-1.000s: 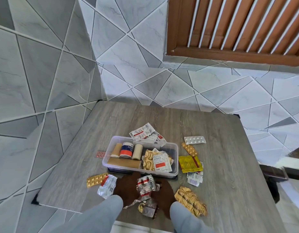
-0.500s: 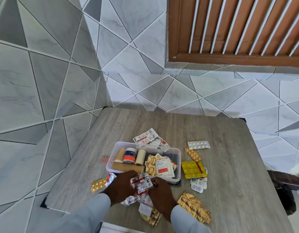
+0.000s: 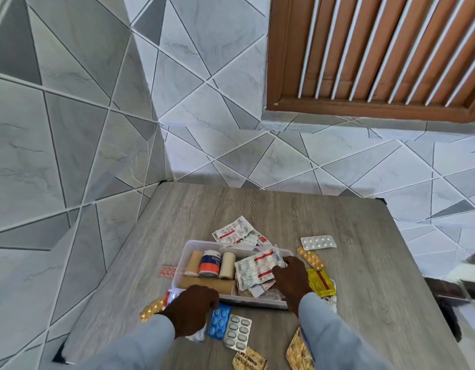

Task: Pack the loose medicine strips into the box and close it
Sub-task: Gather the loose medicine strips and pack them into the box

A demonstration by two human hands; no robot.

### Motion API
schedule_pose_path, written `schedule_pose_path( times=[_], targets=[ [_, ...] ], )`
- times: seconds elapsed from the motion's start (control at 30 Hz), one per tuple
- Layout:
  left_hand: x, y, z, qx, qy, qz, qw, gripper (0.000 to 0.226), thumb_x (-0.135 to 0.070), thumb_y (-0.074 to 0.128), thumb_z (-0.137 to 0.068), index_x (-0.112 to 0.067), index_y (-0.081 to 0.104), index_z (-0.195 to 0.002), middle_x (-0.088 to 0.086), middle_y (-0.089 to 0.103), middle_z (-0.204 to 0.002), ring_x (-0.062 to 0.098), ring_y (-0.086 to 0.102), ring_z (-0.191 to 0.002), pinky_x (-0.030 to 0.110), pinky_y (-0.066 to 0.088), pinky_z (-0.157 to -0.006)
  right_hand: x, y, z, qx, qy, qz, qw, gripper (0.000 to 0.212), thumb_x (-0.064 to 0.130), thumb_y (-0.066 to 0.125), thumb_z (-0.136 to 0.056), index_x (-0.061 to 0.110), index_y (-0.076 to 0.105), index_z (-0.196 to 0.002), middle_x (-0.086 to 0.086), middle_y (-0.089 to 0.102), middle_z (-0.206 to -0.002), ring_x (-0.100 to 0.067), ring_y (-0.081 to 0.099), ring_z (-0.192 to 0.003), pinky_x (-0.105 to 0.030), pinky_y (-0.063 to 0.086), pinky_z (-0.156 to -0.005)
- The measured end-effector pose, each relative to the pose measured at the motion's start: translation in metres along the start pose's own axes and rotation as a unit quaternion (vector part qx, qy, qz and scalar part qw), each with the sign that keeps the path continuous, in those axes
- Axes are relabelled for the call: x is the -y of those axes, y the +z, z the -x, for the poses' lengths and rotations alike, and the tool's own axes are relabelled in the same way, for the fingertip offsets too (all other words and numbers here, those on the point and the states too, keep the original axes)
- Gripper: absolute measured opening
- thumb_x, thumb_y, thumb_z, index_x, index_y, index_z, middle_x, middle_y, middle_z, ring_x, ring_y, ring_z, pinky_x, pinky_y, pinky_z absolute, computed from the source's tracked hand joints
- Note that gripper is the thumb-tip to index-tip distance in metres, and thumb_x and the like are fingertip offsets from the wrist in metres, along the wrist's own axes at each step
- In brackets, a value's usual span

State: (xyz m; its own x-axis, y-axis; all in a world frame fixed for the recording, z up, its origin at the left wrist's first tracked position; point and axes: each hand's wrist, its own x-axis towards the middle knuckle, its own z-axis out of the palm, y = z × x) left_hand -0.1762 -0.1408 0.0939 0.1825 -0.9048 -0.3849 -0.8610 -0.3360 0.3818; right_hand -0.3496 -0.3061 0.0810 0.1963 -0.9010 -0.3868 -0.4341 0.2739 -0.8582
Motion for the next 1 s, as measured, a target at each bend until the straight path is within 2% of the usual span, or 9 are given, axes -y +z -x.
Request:
schedule_pose_path(
  times=[0.13, 0.37, 0.43, 0.5, 0.6, 0.77, 0.83, 0.9, 1.0],
  targets=[
    [0.007, -0.024, -0.007, 0.008, 0.071, -0.027, 0.997, 0.030, -0.003, 0.051, -0.079, -0.019, 0.061, -0.103, -0.005, 0.057, -0.104, 0.018, 0.053, -0.108, 0.019, 0.033, -0.082, 0.004, 0.008, 0.000, -0.031, -0.004, 0.217, 0.976, 0.035, 0.017, 0.062, -0.081, 0.008, 0.062, -0.115, -0.016, 0.066, -0.119, -0.035, 0.060, -0.112, -0.033, 0.049, -0.088],
    [0.016, -0.095, -0.028, 0.025, 0.146, 0.083, 0.986, 0.020, -0.011, 0.054, -0.079, -0.018, 0.066, -0.093, -0.014, 0.054, -0.081, 0.002, 0.050, -0.075, 0.013, 0.036, -0.064, 0.018, 0.024, 0.023, -0.099, -0.078, 0.406, 0.905, 0.034, 0.023, 0.052, -0.090, 0.015, 0.049, -0.123, -0.010, 0.057, -0.124, -0.028, 0.056, -0.114, -0.037, 0.048, -0.094],
    [0.008, -0.110, -0.030, 0.041, 0.118, 0.232, 0.965, 0.026, 0.001, 0.052, -0.080, -0.019, 0.067, -0.086, -0.009, 0.058, -0.076, 0.008, 0.056, -0.072, 0.017, 0.044, -0.060, 0.026, 0.024, 0.032, -0.079, -0.126, 0.314, 0.938, 0.037, 0.028, 0.059, -0.089, 0.013, 0.055, -0.122, -0.008, 0.062, -0.119, -0.019, 0.058, -0.104, -0.017, 0.048, -0.087],
    [-0.001, -0.120, -0.035, 0.078, 0.058, 0.407, 0.908, 0.034, 0.011, 0.048, -0.079, -0.017, 0.065, -0.088, 0.002, 0.058, -0.076, 0.017, 0.056, -0.066, 0.024, 0.047, -0.050, 0.040, 0.028, 0.046, 0.026, -0.048, 0.057, 0.997, 0.044, 0.035, 0.065, -0.084, 0.006, 0.062, -0.116, -0.014, 0.067, -0.104, -0.015, 0.060, -0.091, -0.009, 0.048, -0.076],
    [-0.008, -0.120, -0.050, 0.088, -0.011, 0.571, 0.816, 0.030, 0.013, 0.046, -0.083, -0.012, 0.060, -0.092, 0.005, 0.052, -0.070, 0.016, 0.047, -0.057, 0.027, 0.047, -0.049, 0.040, 0.024, 0.056, 0.138, 0.075, -0.228, 0.961, 0.042, 0.051, 0.054, -0.090, 0.015, 0.062, -0.111, -0.017, 0.071, -0.106, -0.029, 0.067, -0.102, -0.049, 0.055, -0.088],
    [-0.009, -0.068, -0.066, 0.097, -0.155, 0.649, 0.739, 0.025, 0.012, 0.038, -0.085, -0.007, 0.055, -0.082, 0.013, 0.054, -0.063, 0.020, 0.049, -0.051, 0.032, 0.052, -0.052, 0.022, 0.005, 0.052, -0.001, 0.090, -0.210, 0.974, 0.018, 0.005, 0.067, -0.083, 0.008, 0.064, -0.101, -0.016, 0.072, -0.079, -0.023, 0.065, -0.062, -0.031, 0.053, -0.057],
    [-0.008, -0.045, -0.067, 0.076, -0.172, 0.597, 0.780, 0.016, 0.008, 0.043, -0.084, -0.002, 0.056, -0.086, 0.015, 0.056, -0.064, 0.023, 0.054, -0.053, 0.037, 0.055, -0.057, 0.015, -0.003, 0.040, -0.079, 0.085, -0.120, 0.986, 0.040, 0.005, 0.074, -0.067, 0.011, 0.061, -0.104, -0.015, 0.070, -0.072, -0.023, 0.060, -0.058, -0.037, 0.053, -0.059],
    [-0.005, -0.029, -0.071, 0.014, -0.146, 0.426, 0.893, 0.012, -0.003, 0.053, -0.084, -0.004, 0.058, -0.095, 0.014, 0.062, -0.080, 0.026, 0.062, -0.069, 0.039, 0.056, -0.069, 0.008, -0.009, 0.025, -0.096, 0.038, 0.008, 0.995, 0.048, 0.015, 0.077, -0.060, 0.011, 0.063, -0.105, -0.013, 0.073, -0.083, -0.022, 0.063, -0.071, -0.045, 0.057, -0.079],
    [-0.009, -0.029, -0.072, -0.080, -0.110, 0.252, 0.958, 0.024, -0.018, 0.059, -0.085, -0.016, 0.056, -0.108, 0.009, 0.064, -0.109, 0.024, 0.061, -0.097, 0.034, 0.051, -0.084, 0.012, -0.022, 0.015, -0.089, -0.009, 0.139, 0.986, 0.034, 0.015, 0.076, -0.072, 0.016, 0.069, -0.105, 0.002, 0.067, -0.095, -0.015, 0.061, -0.088, -0.025, 0.047, -0.083]
  ],
)
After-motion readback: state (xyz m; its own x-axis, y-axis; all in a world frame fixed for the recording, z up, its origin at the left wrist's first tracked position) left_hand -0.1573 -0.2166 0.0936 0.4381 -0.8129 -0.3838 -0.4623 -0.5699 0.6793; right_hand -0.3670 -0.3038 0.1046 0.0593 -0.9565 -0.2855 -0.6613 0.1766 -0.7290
